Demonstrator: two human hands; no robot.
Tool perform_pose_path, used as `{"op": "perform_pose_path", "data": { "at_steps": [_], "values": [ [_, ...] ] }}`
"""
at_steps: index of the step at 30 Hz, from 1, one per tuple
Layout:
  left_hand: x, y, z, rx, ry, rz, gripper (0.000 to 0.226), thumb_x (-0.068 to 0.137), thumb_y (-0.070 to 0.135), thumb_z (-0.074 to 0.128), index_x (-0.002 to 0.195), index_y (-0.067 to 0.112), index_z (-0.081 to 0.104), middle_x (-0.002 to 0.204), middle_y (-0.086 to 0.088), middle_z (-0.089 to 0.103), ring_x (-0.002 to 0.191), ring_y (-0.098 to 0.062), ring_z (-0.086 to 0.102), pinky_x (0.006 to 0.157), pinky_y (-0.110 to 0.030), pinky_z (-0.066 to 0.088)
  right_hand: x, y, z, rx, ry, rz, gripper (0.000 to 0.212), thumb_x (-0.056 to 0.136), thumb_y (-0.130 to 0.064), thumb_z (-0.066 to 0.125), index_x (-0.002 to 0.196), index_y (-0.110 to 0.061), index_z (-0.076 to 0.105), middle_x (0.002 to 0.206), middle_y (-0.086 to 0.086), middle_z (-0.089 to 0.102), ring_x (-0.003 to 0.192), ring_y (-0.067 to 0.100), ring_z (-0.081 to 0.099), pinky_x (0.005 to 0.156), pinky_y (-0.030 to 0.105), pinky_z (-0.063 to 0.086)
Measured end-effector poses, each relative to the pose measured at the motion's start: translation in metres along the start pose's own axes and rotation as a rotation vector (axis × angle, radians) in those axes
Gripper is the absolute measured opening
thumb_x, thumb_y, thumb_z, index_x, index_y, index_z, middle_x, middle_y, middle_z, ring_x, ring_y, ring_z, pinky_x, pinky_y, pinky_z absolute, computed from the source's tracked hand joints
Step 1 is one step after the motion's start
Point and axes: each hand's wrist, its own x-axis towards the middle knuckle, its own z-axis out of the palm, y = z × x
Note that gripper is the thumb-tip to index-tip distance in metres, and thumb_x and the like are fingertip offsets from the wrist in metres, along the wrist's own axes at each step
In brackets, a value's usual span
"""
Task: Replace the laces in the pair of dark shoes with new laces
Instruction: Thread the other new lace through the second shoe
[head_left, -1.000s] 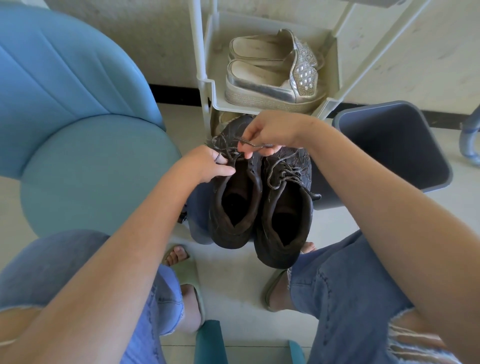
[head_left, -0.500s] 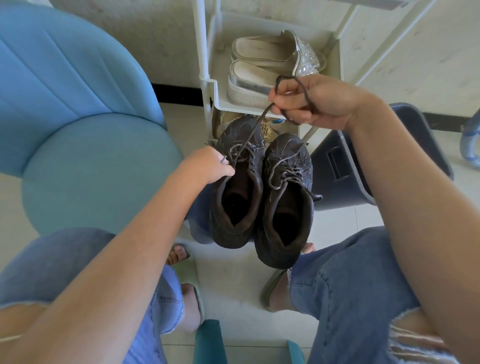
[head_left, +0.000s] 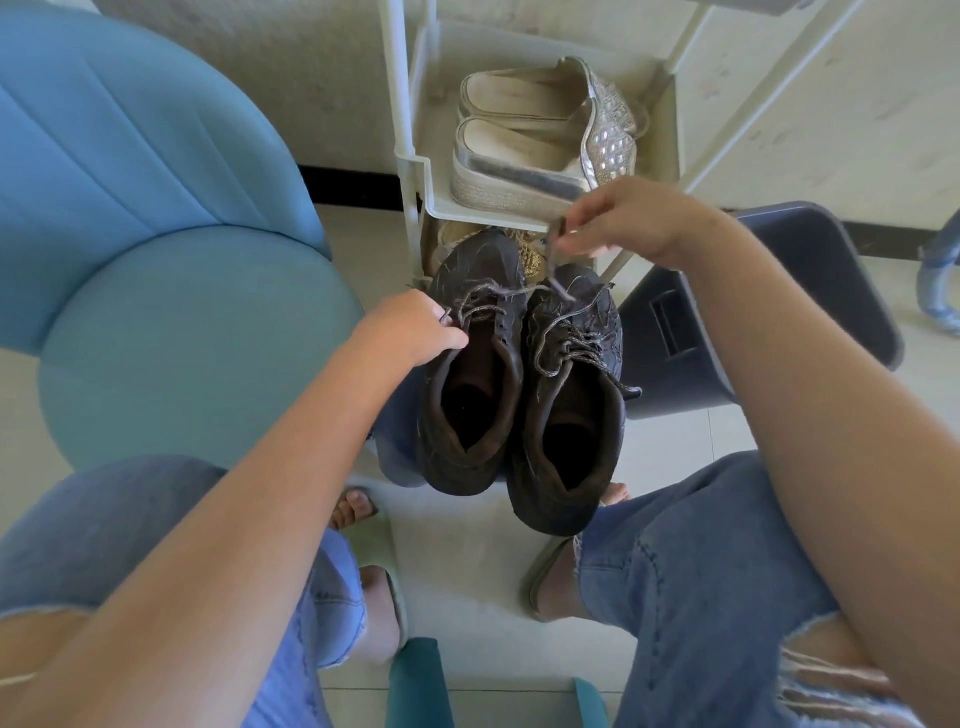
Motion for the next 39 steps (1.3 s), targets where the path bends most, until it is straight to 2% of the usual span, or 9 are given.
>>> {"op": "perform_pose_path", "data": {
  "at_steps": [2,4,6,8,12,17,21,28,39],
  "values": [
    [0.0,0.003,-0.001,0.05,0.053,-0.007,0.029,0.085,0.032,0.064,0.085,0.003,0.063,0.084,-0.01,0.06,0.083,-0.029,0.056,0.075,-0.033,0.044,0.005,0.003,0.006,0.089,0.06,0.04,0.013,0.081,-0.021,0.074,0.09,-0.013,0.07,0.083,-0.001,0.065,0.074,0.009,0.057,0.072,0.021,0.046],
    [-0.003,0.008,-0.006,0.075,0.178,-0.005,0.029,0.085,0.033,0.064,0.094,0.006,0.068,0.093,-0.009,0.066,0.091,-0.026,0.062,0.076,-0.032,0.048,0.007,0.003,0.014,0.183,-0.035,0.095,0.025,0.078,-0.022,0.074,0.097,-0.007,0.07,0.088,0.005,0.069,0.077,0.015,0.063,0.078,0.025,0.053],
    [-0.005,0.014,-0.008,-0.025,0.187,0.036,0.021,0.087,0.029,0.061,0.086,0.011,0.072,0.077,-0.002,0.071,0.067,-0.006,0.064,0.063,-0.021,0.047,0.007,0.001,0.026,0.306,-0.185,0.174,0.024,0.079,-0.017,0.072,0.097,-0.001,0.068,0.081,0.005,0.069,0.071,0.013,0.066,0.07,0.022,0.056],
    [-0.011,0.023,-0.002,-0.161,-0.007,0.027,0.022,0.09,0.025,0.057,0.091,0.009,0.073,0.071,0.001,0.072,0.033,0.004,0.046,0.04,-0.011,0.037,0.008,-0.001,0.039,0.397,-0.257,0.265,0.012,0.082,-0.006,0.07,0.091,0.001,0.067,0.071,0.005,0.069,0.063,0.011,0.065,0.062,0.021,0.056],
    [-0.013,0.027,0.016,-0.275,-0.156,-0.013,0.039,0.093,0.029,0.056,0.11,-0.005,0.06,0.097,-0.007,0.074,0.024,-0.001,0.034,0.03,-0.012,0.025,0.009,-0.007,0.053,0.571,-0.33,0.371,0.003,0.087,0.004,0.061,0.088,0.005,0.064,0.071,0.013,0.071,0.066,0.017,0.071,0.063,0.025,0.059],
    [-0.013,0.022,0.027,-0.394,0.003,-0.015,0.029,0.086,0.03,0.066,0.103,0.006,0.071,0.047,0.002,0.053,0.026,-0.003,0.036,0.032,-0.011,0.028,0.006,-0.009,0.057,0.516,-0.31,0.381,0.005,0.085,0.005,0.064,0.089,0.004,0.065,0.079,0.013,0.07,0.072,0.019,0.069,0.061,0.024,0.058],
    [-0.014,0.019,0.03,-0.646,-0.054,-0.067,0.027,0.088,0.017,0.066,0.114,0.009,0.064,0.033,0.009,0.04,0.021,-0.002,0.029,0.03,-0.008,0.023,0.006,-0.007,0.059,0.518,-0.285,0.356,0.009,0.084,0.009,0.063,0.091,0.003,0.064,0.087,0.011,0.068,0.076,0.017,0.065,0.066,0.023,0.059],
    [-0.013,0.017,0.03,-0.74,-0.119,-0.124,0.012,0.087,0.017,0.067,0.098,0.021,0.066,0.032,0.014,0.035,0.024,-0.002,0.025,0.03,-0.009,0.021,0.007,-0.008,0.057,0.47,-0.364,0.386,0.005,0.086,0.006,0.063,0.086,0.003,0.066,0.074,0.01,0.074,0.068,0.014,0.072,0.063,0.021,0.058],
    [-0.017,0.023,0.028,-0.77,-0.118,-0.148,0.027,0.089,0.014,0.063,0.116,0.015,0.064,0.029,0.014,0.037,0.021,-0.001,0.031,0.029,-0.008,0.023,0.01,-0.011,0.057,0.324,-0.385,0.349,0.005,0.084,0.002,0.067,0.082,-0.001,0.07,0.067,0.005,0.072,0.06,0.008,0.067,0.056,0.017,0.054]
  ]
}}
